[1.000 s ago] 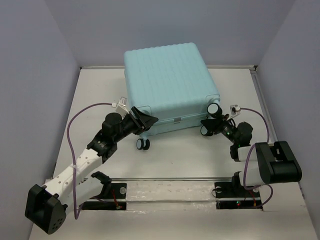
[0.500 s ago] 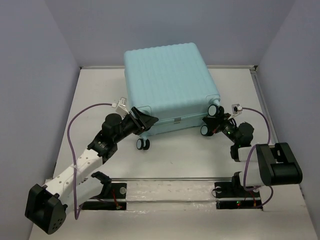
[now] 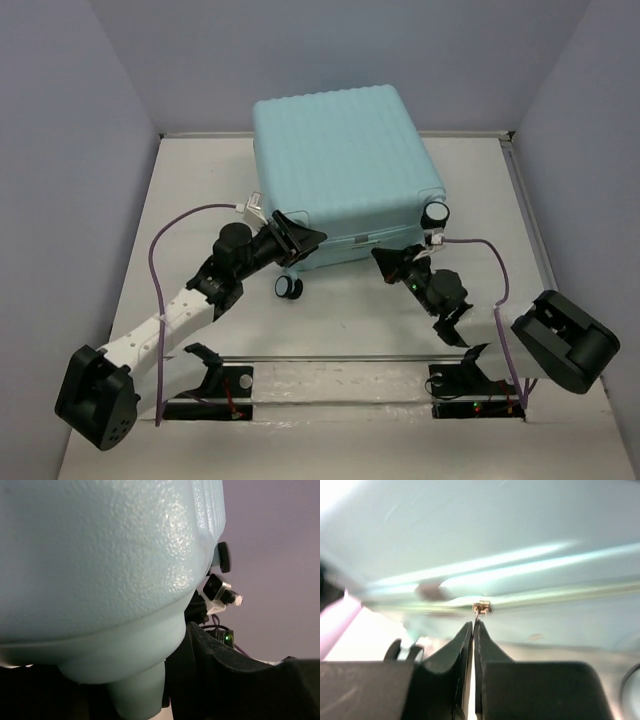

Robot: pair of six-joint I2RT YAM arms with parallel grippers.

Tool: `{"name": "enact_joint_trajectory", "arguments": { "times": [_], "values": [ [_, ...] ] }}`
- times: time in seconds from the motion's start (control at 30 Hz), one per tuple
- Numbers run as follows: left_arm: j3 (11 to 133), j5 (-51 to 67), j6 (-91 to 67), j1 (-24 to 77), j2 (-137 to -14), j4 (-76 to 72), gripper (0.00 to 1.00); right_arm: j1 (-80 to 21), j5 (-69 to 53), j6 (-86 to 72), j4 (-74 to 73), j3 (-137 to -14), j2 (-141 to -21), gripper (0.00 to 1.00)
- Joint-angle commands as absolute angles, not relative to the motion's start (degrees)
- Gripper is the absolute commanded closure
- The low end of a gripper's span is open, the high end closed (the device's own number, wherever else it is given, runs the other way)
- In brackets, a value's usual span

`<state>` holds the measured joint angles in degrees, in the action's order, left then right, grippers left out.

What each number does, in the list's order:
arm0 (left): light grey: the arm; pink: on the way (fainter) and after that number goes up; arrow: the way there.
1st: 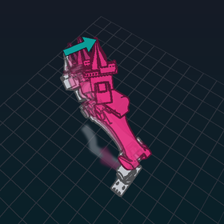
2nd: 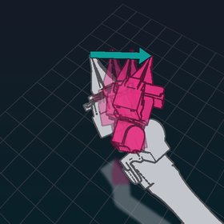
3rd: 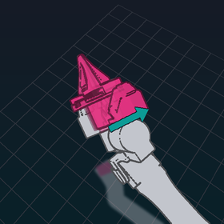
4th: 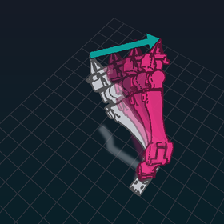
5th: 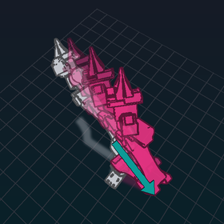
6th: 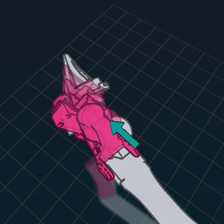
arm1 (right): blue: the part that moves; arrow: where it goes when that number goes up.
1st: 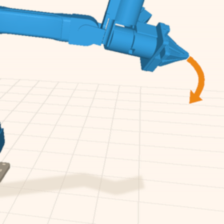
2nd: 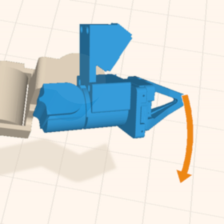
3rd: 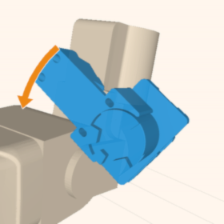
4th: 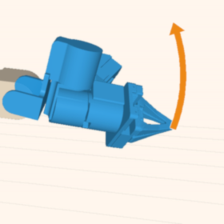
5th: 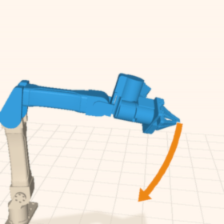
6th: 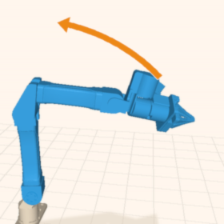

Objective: Pack the luggage

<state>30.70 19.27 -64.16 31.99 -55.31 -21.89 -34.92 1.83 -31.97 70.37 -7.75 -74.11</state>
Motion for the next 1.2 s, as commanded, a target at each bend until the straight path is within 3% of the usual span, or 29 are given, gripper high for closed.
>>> {"name": "enact_joint_trajectory", "arguments": {
  "times": [0.0, 0.33, 0.6, 0.7, 0.8, 0.93, 0.97, 1.07, 1.1, 1.17],
  "values": [
    [39.45, 24.7, -61.17, 35.5, -59.05, -47.1, 0.94, -51.31, 15.18, -22.69, 75.95, -12.1, -73.12, 0.93],
    [48.24, 26.28, -64.86, 36.12, -62.93, -48.6, 0.94, -70.46, 9.85, -23.37, 78.65, -32.67, -97.01, 0.93],
    [50.02, 22.42, -76.02, 36.74, -63.2, -59.06, 0.94, -72.95, 8.7, -31.01, 92.28, -48.64, -110.73, 0.93],
    [45.99, 17.17, -79.97, 38.14, -61.53, -64.32, 0.94, -72.95, 11.68, -34.61, 95.35, -58.06, -117.84, 0.93],
    [41.51, 10.91, -80.07, 43.31, -59.16, -66.35, 0.94, -72.42, 22.9, -38.83, 95.45, -70.19, -123.74, 0.93],
    [36.76, 6.25, -80.15, 45.88, -56.87, -68.46, 0.94, -72.42, 29.52, -42.8, 98.33, -69.02, -124.72, 0.92],
    [35.17, 6.07, -80.33, 45.88, -55.73, -68.38, 0.94, -72.42, 30.31, -42.45, 98.35, -66.82, -122.89, 0.89],
    [33.4, 4.66, -78.67, 45.7, -52.66, -65.49, 0.94, -73.73, 33.04, -39.82, 98.35, -58.13, -118.67, 0.59],
    [32.53, 3.7, -77.53, 45.44, -50.3, -62.17, 0.94, -73.74, 33.39, -39.12, 98.35, -51.31, -115.78, 0.38],
    [31.03, 2.29, -75.07, 44.82, -47.91, -57.67, 0.94, -74.79, 32.35, -36.91, 98.0, -44.39, -112.6, 0.24]
  ]
}}
